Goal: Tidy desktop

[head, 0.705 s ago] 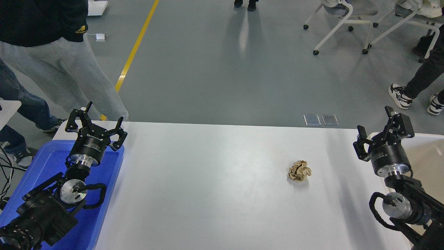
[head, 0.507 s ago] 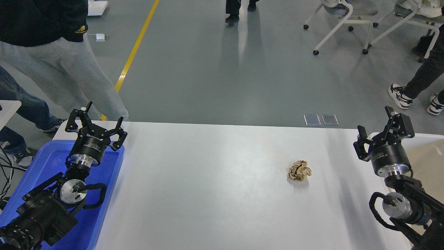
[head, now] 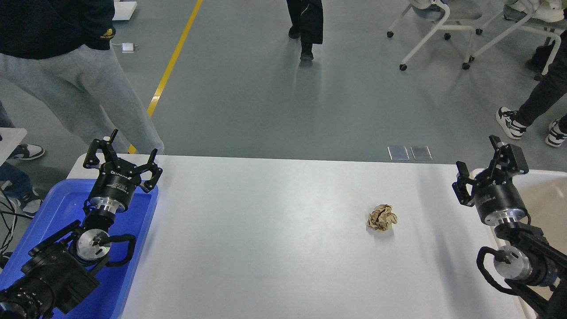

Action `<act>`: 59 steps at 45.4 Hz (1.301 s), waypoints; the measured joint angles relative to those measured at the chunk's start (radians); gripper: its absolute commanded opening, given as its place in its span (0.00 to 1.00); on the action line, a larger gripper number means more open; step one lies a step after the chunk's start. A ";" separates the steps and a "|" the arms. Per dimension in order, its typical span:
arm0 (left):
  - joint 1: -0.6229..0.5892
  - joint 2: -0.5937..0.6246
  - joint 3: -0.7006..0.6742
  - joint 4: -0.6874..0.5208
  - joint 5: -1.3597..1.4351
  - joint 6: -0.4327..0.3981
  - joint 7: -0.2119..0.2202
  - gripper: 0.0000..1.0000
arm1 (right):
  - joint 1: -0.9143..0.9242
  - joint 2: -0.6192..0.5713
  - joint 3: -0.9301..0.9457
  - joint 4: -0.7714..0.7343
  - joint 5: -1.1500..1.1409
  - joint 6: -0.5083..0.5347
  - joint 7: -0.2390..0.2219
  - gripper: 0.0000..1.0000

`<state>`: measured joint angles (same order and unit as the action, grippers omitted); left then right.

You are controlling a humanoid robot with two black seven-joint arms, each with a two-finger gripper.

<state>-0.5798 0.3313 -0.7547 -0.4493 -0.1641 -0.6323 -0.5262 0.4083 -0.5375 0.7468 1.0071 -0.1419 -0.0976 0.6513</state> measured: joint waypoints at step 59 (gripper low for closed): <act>0.000 0.000 0.000 0.000 0.000 0.000 0.000 1.00 | 0.874 -0.240 -1.095 0.353 -0.450 -0.032 -0.486 0.99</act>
<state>-0.5798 0.3313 -0.7547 -0.4495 -0.1641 -0.6320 -0.5261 1.2823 -0.7776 -0.3481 1.3601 -0.5916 -0.1299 0.1650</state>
